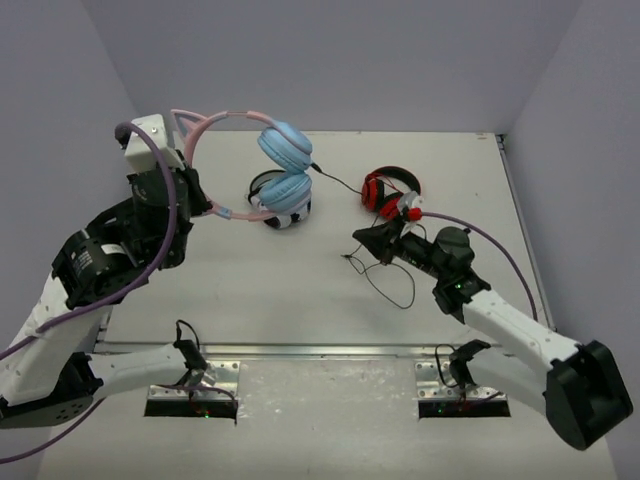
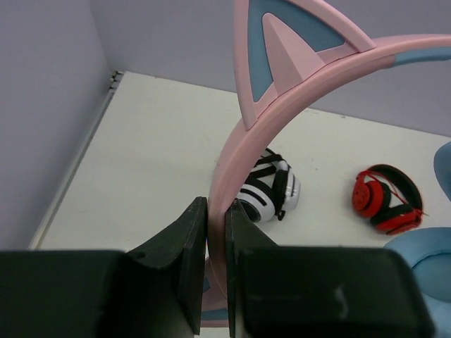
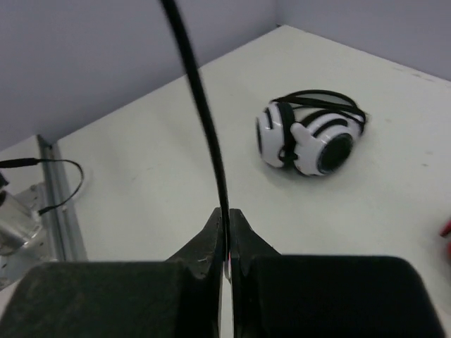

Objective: Wrap the headphones

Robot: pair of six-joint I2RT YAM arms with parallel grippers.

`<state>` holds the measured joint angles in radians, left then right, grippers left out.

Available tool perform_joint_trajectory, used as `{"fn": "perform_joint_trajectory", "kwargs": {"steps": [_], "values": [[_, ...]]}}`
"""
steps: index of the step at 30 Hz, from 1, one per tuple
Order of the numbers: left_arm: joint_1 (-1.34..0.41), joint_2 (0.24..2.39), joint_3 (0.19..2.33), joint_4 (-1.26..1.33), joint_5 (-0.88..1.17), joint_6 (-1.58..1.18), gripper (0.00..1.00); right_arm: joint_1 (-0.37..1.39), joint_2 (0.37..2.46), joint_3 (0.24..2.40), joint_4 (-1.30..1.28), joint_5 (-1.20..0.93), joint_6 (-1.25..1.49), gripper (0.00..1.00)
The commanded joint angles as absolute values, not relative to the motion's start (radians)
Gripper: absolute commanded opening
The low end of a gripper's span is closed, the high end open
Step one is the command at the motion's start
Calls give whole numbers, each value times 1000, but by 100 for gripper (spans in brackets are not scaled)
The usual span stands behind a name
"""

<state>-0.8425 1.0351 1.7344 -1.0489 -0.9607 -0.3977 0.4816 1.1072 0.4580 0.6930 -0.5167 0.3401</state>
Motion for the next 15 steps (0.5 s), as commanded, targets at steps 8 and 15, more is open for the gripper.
{"fn": "perform_joint_trajectory", "kwargs": {"steps": [8,15], "values": [[-841,986,1243,-394,-724,130,0,483,643,475,290,57,135,1],[-885,1198,1161,-502,-312,192,0,482,661,716,49,-122,-36,1]]}}
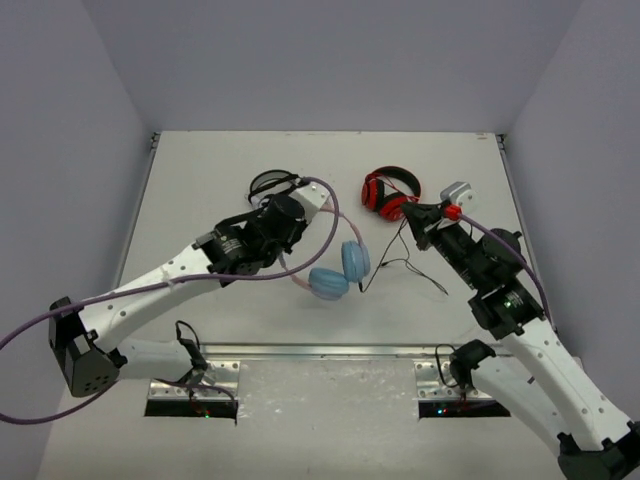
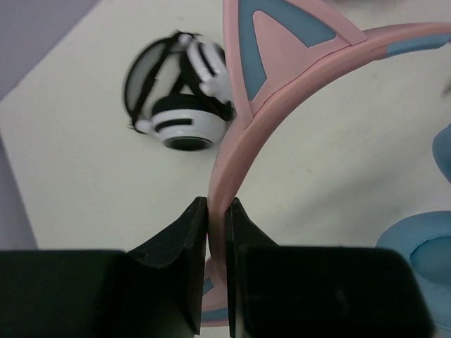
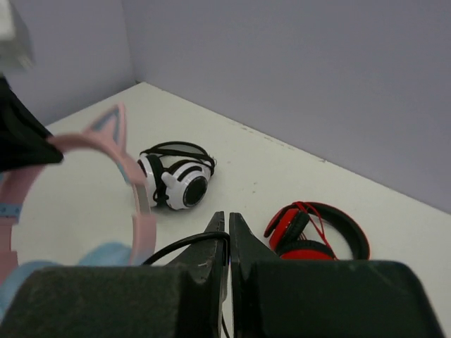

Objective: Wrap the headphones

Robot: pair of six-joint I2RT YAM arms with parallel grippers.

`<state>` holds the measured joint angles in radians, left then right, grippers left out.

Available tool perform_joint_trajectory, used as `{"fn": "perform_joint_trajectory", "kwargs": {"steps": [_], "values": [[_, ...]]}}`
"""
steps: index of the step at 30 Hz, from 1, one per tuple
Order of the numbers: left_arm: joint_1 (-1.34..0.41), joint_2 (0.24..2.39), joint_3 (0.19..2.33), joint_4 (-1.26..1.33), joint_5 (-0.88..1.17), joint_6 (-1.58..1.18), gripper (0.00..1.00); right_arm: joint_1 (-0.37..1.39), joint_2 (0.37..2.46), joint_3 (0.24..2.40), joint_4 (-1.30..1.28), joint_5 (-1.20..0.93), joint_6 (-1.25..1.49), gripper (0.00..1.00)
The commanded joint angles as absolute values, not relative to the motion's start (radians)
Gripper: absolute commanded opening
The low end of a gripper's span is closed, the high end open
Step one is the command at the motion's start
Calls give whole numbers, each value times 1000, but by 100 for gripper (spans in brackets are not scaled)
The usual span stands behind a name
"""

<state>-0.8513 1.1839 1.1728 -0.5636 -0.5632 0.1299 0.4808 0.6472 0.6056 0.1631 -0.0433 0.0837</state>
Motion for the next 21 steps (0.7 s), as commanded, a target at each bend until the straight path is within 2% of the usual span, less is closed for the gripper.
{"fn": "perform_joint_trajectory", "kwargs": {"steps": [1,4,9,21], "values": [[-899,1207,1157,-500,-264,193,0,482,675,771,16,-167,-55,1],[-926,1241,1172,-523,-146,195,0,482,742,868,-154,-280,-84,1],[-960,1252,1192,-543,-45,186,0,483,859,916,-207,-222,-25,1],[-966,1178,1207,-453,-130,147,0,497,994,939,-268,-60,136,1]]}}
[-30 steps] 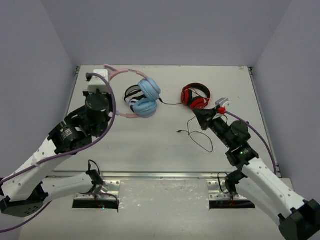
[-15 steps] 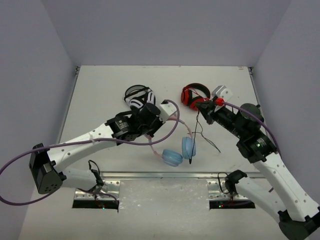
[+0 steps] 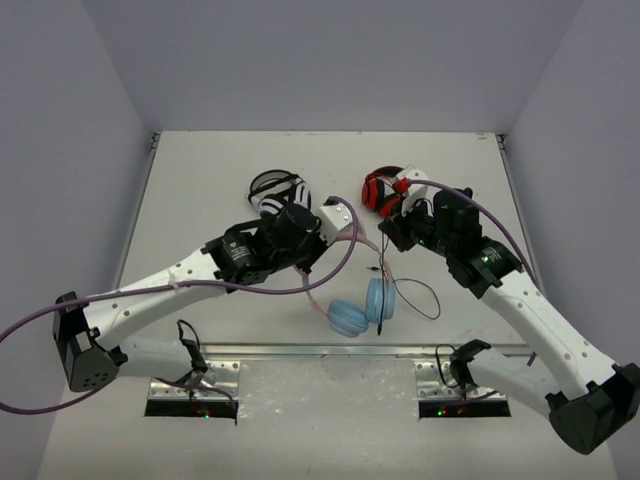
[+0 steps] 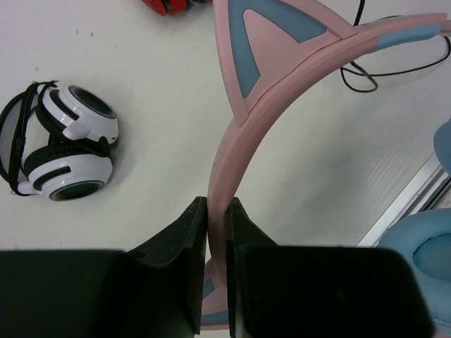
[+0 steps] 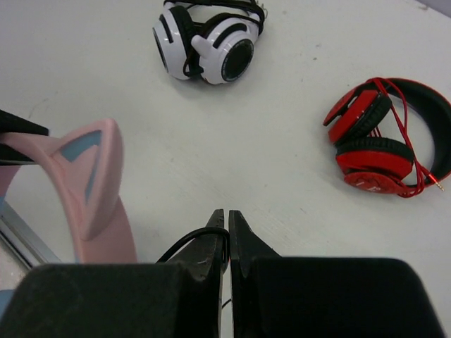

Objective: Wrap the headphones

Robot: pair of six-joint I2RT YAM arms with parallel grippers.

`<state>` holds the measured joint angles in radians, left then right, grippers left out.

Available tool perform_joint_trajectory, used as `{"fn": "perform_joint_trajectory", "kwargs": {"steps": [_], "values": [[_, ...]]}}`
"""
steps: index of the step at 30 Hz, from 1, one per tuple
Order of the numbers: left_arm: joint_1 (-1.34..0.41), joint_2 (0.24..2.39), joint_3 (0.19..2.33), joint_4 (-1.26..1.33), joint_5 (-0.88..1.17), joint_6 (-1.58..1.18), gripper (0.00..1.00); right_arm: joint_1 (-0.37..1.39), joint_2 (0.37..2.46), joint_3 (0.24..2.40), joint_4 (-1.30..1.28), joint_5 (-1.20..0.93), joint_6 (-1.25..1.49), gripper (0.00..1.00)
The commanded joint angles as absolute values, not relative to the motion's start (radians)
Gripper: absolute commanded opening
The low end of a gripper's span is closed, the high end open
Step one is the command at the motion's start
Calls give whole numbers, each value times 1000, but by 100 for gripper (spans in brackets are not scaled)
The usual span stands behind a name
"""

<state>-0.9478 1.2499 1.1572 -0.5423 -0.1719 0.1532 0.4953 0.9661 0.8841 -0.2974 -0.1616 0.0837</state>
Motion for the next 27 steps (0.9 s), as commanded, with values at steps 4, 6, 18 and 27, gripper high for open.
{"fn": "perform_joint_trajectory", "kwargs": {"steps": [4,6,18,27], "values": [[-966,1131,1207,-423,-97,132,0,499,1073,975,-310,-51,172,1],[-966,1120,1216,-414,-75,120,0,500,1100,1005,-333,-73,181,1],[-968,887,1189,-193,-182,-89,0,468,966,767,259,-650,404,9],[-968,850,1264,-152,-359,-254,0,468,1166,752,797,-781,751,28]]}}
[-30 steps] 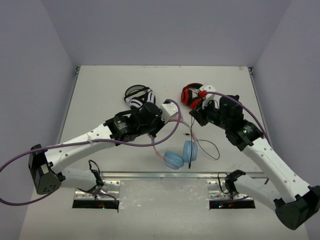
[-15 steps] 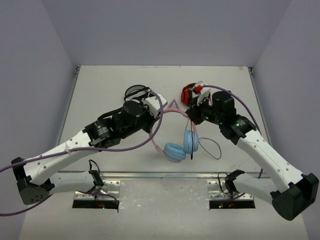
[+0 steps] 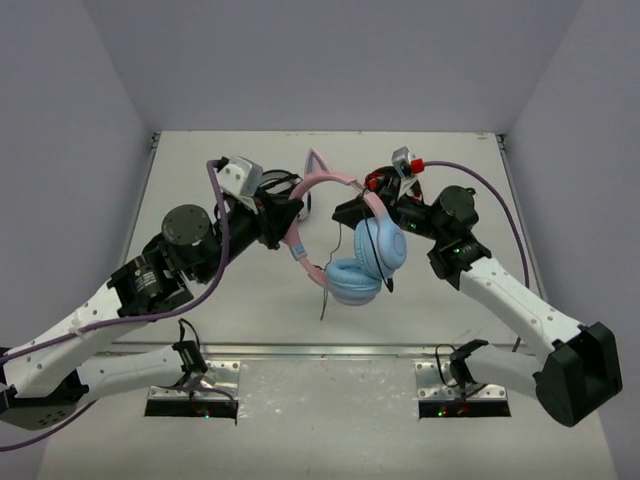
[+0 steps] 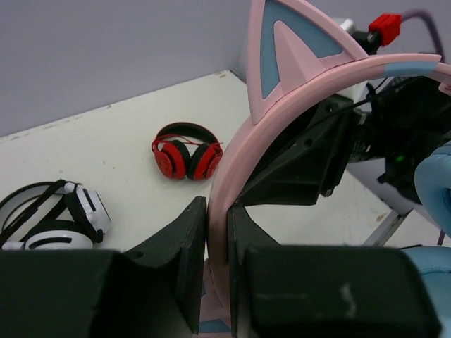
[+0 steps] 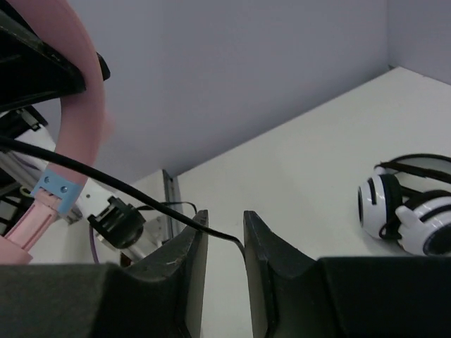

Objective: Wrap the headphones

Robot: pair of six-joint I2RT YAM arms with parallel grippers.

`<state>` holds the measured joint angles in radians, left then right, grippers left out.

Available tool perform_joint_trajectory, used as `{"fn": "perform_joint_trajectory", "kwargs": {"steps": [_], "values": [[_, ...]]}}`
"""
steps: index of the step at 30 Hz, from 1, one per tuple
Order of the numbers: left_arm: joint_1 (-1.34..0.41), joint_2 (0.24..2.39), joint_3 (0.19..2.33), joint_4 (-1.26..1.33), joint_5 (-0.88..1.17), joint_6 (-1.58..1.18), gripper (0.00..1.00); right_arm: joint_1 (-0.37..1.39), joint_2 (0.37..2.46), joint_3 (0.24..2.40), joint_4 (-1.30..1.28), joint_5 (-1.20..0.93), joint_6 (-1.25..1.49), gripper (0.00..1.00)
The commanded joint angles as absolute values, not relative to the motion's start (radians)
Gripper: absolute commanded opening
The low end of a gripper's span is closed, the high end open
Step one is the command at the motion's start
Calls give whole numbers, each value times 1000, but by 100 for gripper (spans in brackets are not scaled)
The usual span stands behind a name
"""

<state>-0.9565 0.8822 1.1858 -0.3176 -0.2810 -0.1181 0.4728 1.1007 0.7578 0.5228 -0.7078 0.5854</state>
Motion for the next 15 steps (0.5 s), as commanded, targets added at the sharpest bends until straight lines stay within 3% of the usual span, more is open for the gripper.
{"fn": "perform_joint_trajectory", "kwargs": {"steps": [1,10,15], "values": [[-966,848,1284,-141,-409,-271,0,466,1192,755,834,-788,776,28],[-968,906,1396,-81,-580,-380,0,483,1416,706,1230,-796,992,31],[-968,945,1442,-97,-649,-408,0,503,1492,753,1191,-762,967,31]]}}
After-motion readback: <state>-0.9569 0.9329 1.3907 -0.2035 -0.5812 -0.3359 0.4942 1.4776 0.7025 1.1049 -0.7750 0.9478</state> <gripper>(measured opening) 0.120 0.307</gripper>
